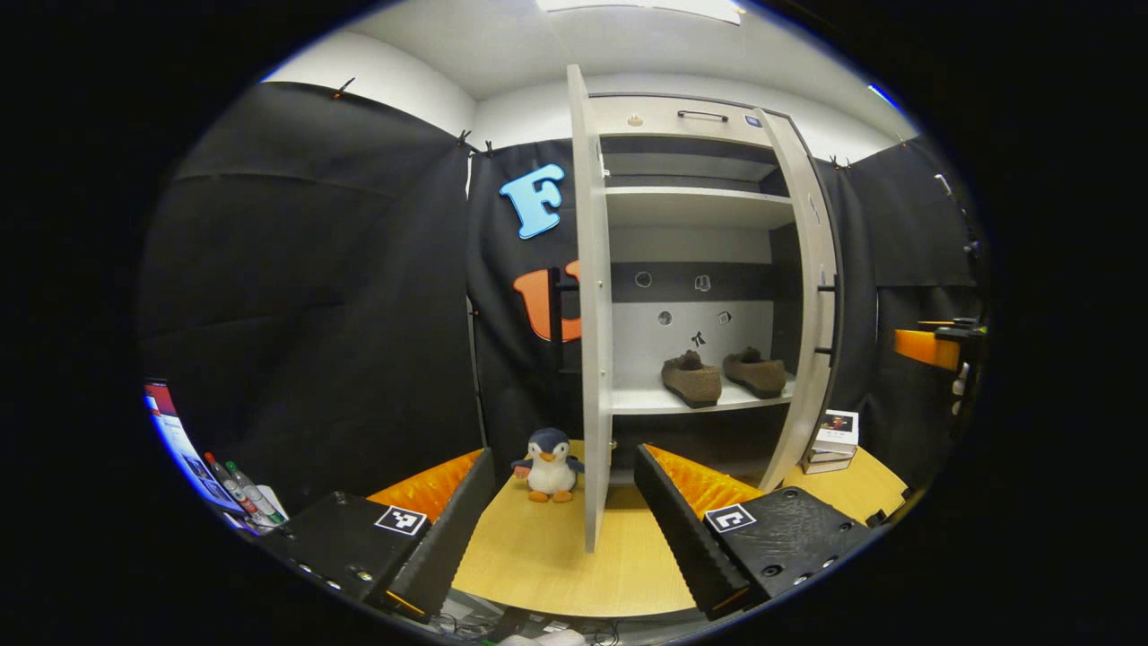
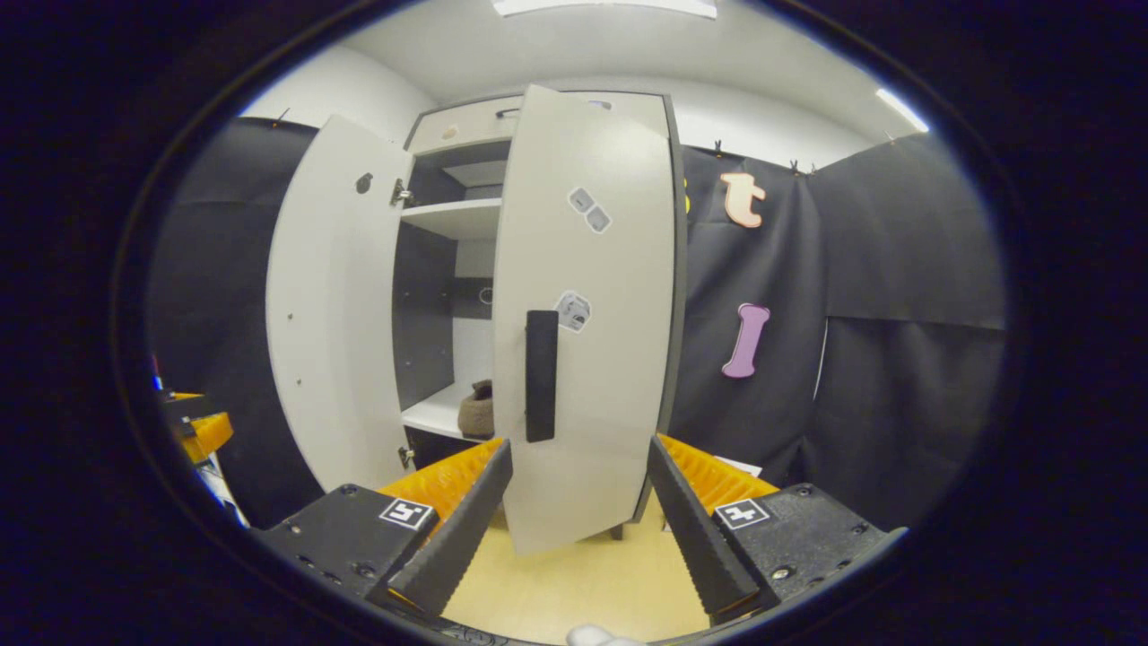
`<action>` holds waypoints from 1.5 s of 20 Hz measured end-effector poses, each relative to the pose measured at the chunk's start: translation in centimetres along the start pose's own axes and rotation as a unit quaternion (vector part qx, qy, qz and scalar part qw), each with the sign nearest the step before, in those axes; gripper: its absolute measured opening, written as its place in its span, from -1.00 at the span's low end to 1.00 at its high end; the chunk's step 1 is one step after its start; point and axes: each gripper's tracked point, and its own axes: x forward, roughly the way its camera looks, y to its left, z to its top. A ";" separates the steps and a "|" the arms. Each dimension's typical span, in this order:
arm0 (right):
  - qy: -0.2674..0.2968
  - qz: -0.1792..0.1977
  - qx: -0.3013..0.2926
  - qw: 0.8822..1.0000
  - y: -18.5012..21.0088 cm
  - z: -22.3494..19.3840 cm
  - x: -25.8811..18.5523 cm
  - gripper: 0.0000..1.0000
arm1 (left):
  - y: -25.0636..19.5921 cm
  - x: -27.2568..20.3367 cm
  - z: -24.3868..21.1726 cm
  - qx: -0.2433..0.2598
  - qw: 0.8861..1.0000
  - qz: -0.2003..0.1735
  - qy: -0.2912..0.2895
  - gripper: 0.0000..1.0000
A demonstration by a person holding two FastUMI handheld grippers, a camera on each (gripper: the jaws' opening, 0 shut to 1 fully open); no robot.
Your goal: Grab one shoe with the right hand and put it into the shoe cabinet, grab the other shoe with the left hand and put it into the shoe cabinet; then close the right door with the right hand and the left door with the left hand.
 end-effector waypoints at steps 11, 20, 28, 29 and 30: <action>0.039 -0.058 0.006 0.998 2.2 -5.5 -11.9 1.00 | 6.6 11.7 5.0 0.011 0.999 0.019 -0.037 1.00; 0.058 -0.081 0.041 0.994 0.5 -6.7 -13.5 0.99 | 4.8 13.9 6.6 0.021 0.998 -0.001 -0.053 0.84; 0.056 -0.077 0.039 0.995 0.3 -6.3 -13.7 0.99 | -0.6 13.1 6.8 0.028 0.997 -0.048 -0.059 0.79; 0.055 -0.080 0.039 0.995 0.2 -6.3 -13.8 0.99 | -1.5 13.1 6.8 0.026 0.996 -0.056 -0.060 0.79; 0.054 -0.082 0.041 0.994 0.0 -6.2 -14.0 0.99 | -2.4 13.1 6.9 0.026 0.996 -0.062 -0.059 0.80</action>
